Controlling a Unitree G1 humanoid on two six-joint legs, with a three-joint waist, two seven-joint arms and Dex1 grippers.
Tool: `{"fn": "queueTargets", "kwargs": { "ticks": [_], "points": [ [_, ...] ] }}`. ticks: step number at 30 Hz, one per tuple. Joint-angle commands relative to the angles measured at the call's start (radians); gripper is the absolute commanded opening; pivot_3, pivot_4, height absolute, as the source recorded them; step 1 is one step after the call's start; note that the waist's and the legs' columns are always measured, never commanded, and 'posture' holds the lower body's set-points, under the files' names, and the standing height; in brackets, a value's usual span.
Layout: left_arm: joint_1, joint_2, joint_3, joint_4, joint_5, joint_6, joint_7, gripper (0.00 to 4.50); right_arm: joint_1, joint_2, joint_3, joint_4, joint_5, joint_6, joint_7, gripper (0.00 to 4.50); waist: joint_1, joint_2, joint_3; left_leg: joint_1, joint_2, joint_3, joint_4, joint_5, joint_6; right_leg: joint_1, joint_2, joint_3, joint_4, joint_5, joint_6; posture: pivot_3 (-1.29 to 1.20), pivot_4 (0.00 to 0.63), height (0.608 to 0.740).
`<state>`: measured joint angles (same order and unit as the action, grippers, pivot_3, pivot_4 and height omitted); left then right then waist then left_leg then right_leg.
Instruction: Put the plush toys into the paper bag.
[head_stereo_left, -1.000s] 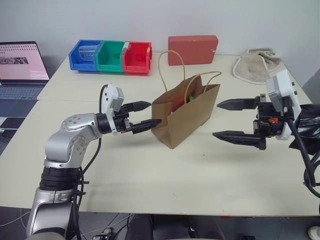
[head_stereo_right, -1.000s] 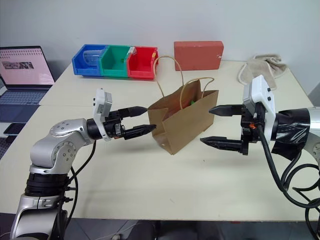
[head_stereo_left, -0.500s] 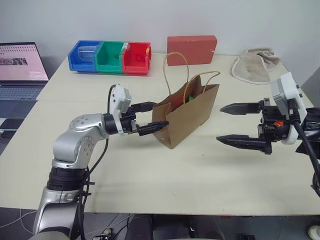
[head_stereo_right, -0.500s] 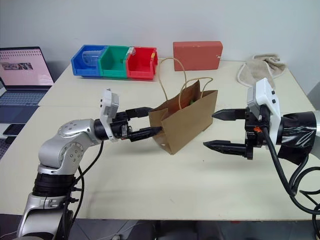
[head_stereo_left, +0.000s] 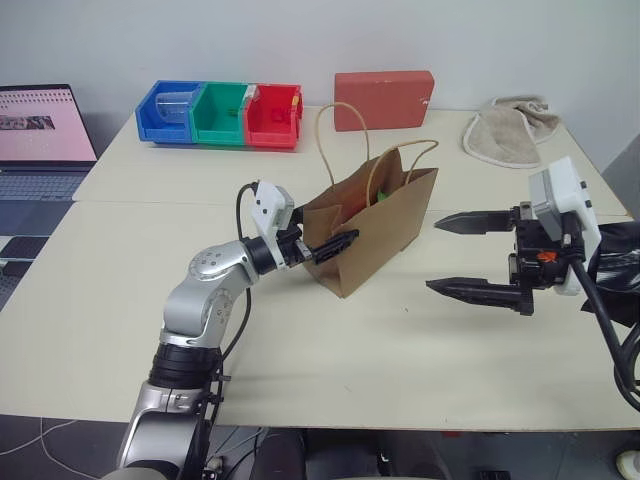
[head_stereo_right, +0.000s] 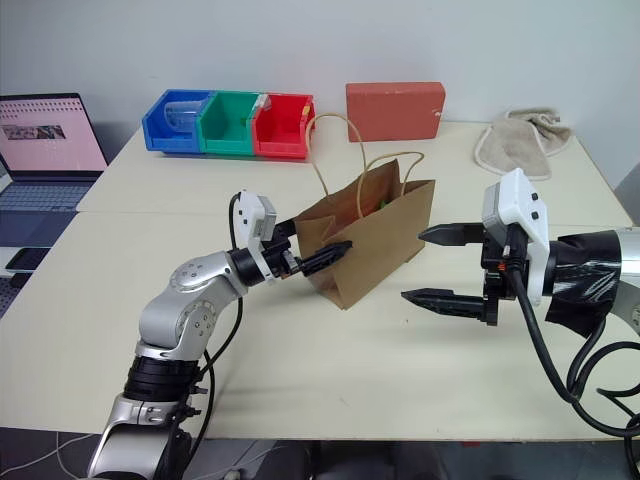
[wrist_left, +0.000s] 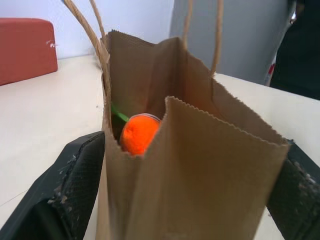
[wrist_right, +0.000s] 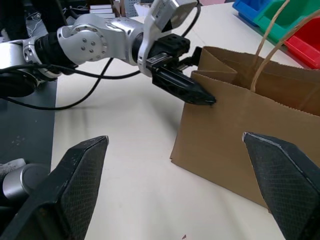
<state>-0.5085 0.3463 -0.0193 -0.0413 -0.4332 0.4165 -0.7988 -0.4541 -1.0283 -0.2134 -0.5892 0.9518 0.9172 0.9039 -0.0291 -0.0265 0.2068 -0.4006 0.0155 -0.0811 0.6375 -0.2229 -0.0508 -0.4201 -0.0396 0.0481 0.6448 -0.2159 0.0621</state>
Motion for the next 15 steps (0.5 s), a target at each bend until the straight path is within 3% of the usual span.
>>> {"fn": "queueTargets", "kwargs": {
  "ticks": [1, 14, 15],
  "points": [
    [0.017, -0.014, -0.020, -0.013, 0.018, -0.041, 0.002, 3.93, -0.020, 0.001, -0.007, -0.027, -0.010, -0.032, -0.011, 4.50, 0.000, 0.000, 0.000, 0.000, 0.000, 0.000, 0.000, 0.000, 0.000, 0.000, 0.000, 0.000, 0.000, 0.000, 0.000, 0.00, 0.150, 0.740],
    [0.020, -0.014, -0.028, 0.018, 0.029, -0.062, -0.020, 0.01, -0.032, 0.018, 0.032, -0.028, -0.045, -0.071, -0.017, 4.50, 0.000, 0.000, 0.000, 0.000, 0.000, 0.000, 0.000, 0.000, 0.000, 0.000, 0.000, 0.000, 0.000, 0.000, 0.000, 0.00, 0.150, 0.740],
    [0.017, -0.012, -0.024, 0.025, 0.029, -0.065, -0.023, 0.01, -0.030, 0.017, 0.033, -0.028, -0.052, -0.077, -0.018, 4.50, 0.000, 0.000, 0.000, 0.000, 0.000, 0.000, 0.000, 0.000, 0.000, 0.000, 0.000, 0.000, 0.000, 0.000, 0.000, 0.00, 0.150, 0.740]
  ]
}}
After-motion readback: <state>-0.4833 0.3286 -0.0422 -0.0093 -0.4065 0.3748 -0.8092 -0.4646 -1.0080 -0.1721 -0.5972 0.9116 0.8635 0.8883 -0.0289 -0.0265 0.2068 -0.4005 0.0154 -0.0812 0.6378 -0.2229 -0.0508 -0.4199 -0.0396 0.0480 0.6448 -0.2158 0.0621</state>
